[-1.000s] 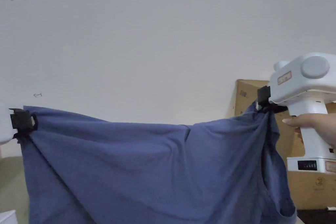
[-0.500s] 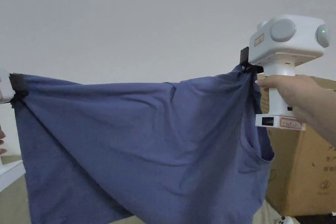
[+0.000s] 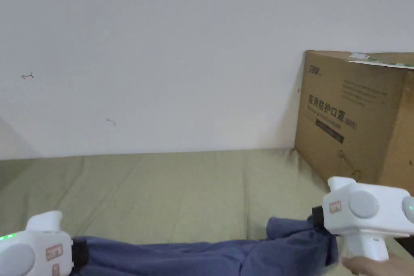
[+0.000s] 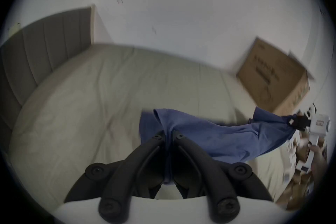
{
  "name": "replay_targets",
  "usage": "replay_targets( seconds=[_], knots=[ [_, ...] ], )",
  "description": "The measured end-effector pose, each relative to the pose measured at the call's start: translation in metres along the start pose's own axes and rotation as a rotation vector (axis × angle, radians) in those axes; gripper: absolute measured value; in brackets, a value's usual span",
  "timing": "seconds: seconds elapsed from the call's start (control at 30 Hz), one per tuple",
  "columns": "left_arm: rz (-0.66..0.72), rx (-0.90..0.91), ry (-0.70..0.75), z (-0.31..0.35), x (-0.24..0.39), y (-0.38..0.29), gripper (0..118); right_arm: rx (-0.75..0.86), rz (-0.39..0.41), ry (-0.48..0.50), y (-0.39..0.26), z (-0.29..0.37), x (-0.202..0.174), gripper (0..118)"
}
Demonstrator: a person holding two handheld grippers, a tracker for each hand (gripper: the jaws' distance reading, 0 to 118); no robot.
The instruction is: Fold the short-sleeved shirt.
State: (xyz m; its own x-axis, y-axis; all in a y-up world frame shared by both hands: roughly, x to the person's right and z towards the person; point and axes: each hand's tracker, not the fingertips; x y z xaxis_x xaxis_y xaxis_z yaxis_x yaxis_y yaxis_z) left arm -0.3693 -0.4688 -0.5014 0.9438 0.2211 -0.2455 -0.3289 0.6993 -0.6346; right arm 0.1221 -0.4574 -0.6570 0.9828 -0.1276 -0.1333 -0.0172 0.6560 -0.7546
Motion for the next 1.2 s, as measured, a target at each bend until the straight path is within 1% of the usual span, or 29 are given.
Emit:
replay_targets(
  seconds=[0.03, 0.1, 0.17, 0.23, 0.3, 0.37, 0.43, 0.47, 0.53, 0.6, 0.63, 0.67, 0.7, 0.73, 0.77, 0.8, 0.83, 0.9, 0.93, 0.97, 1.0, 1.03, 1.1, 1.13, 1.17, 1.2],
  knots=[
    [-0.016, -0.029, -0.003, 0.0, -0.004, -0.018, 6, -0.035, 0.018, 0.007, -0.017, -0.007, 0.012, 4],
    [-0.049, -0.112, 0.001, 0.01, -0.013, -0.062, 6, -0.094, 0.02, -0.001, -0.071, 0.003, 0.033, 4],
    [-0.03, -0.192, -0.028, 0.026, -0.027, -0.095, 6, -0.127, 0.006, 0.047, -0.115, 0.027, 0.053, 4],
    [-0.031, -0.234, -0.069, 0.049, -0.036, -0.116, 6, -0.142, 0.031, 0.073, -0.148, 0.051, 0.067, 4],
    [-0.075, -0.278, -0.057, 0.077, -0.036, -0.134, 6, -0.164, 0.104, 0.046, -0.181, 0.085, 0.073, 4],
    [-0.085, -0.313, -0.056, 0.101, -0.04, -0.146, 6, -0.191, 0.126, 0.065, -0.203, 0.111, 0.082, 4],
    [-0.057, -0.341, -0.069, 0.122, -0.041, -0.155, 6, -0.222, 0.11, 0.106, -0.219, 0.13, 0.085, 4],
    [-0.048, -0.347, -0.07, 0.131, -0.043, -0.159, 6, -0.233, 0.095, 0.107, -0.225, 0.138, 0.087, 4],
    [-0.03, -0.351, -0.063, 0.142, -0.045, -0.169, 6, -0.252, 0.035, 0.102, -0.234, 0.145, 0.088, 4],
    [0.003, -0.345, -0.069, 0.142, -0.049, -0.178, 8, -0.259, 0.016, 0.095, -0.24, 0.142, 0.087, 7],
    [0.031, -0.339, -0.077, 0.14, -0.051, -0.18, 29, -0.26, 0.013, 0.097, -0.24, 0.136, 0.085, 29],
    [0.079, -0.331, -0.079, 0.139, -0.051, -0.183, 63, -0.267, 0.002, 0.091, -0.239, 0.131, 0.084, 61],
    [0.112, -0.314, -0.082, 0.139, -0.052, -0.183, 102, -0.275, -0.026, 0.09, -0.238, 0.127, 0.081, 90],
    [0.155, -0.301, -0.114, 0.14, -0.053, -0.181, 117, -0.289, -0.073, 0.097, -0.235, 0.126, 0.078, 99],
    [0.192, -0.279, -0.154, 0.144, -0.052, -0.179, 117, -0.284, -0.108, 0.118, -0.231, 0.129, 0.075, 99],
    [0.227, -0.234, -0.19, 0.152, -0.05, -0.176, 116, -0.242, -0.121, 0.15, -0.223, 0.138, 0.069, 99],
    [0.254, -0.195, -0.217, 0.158, -0.049, -0.169, 115, -0.219, -0.11, 0.163, -0.217, 0.143, 0.064, 99],
    [0.276, -0.161, -0.227, 0.172, -0.042, -0.154, 115, -0.147, -0.005, 0.092, -0.2, 0.161, 0.045, 99],
    [0.272, -0.101, -0.23, 0.182, -0.036, -0.146, 115, -0.089, 0.054, 0.073, -0.192, 0.173, 0.034, 99],
    [0.265, -0.039, -0.235, 0.194, -0.029, -0.139, 115, -0.016, 0.089, 0.065, -0.186, 0.189, 0.023, 99],
    [0.249, 0.012, -0.234, 0.204, -0.022, -0.133, 115, 0.05, 0.096, 0.072, -0.182, 0.201, 0.015, 99],
    [0.227, 0.09, -0.237, 0.219, -0.012, -0.128, 115, 0.142, 0.084, 0.105, -0.18, 0.217, 0.006, 98],
    [0.177, 0.253, -0.217, 0.245, 0.01, -0.127, 112, 0.32, 0.024, 0.222, -0.182, 0.245, -0.005, 97],
    [0.141, 0.363, -0.203, 0.259, 0.02, -0.133, 101, 0.438, -0.009, 0.287, -0.188, 0.26, -0.01, 91],
    [0.108, 0.462, -0.177, 0.27, 0.03, -0.14, 80, 0.543, -0.018, 0.327, -0.194, 0.272, -0.015, 78],
    [0.068, 0.555, -0.131, 0.279, 0.041, -0.149, 47, 0.629, -0.007, 0.329, -0.201, 0.28, -0.022, 53]
  ],
)
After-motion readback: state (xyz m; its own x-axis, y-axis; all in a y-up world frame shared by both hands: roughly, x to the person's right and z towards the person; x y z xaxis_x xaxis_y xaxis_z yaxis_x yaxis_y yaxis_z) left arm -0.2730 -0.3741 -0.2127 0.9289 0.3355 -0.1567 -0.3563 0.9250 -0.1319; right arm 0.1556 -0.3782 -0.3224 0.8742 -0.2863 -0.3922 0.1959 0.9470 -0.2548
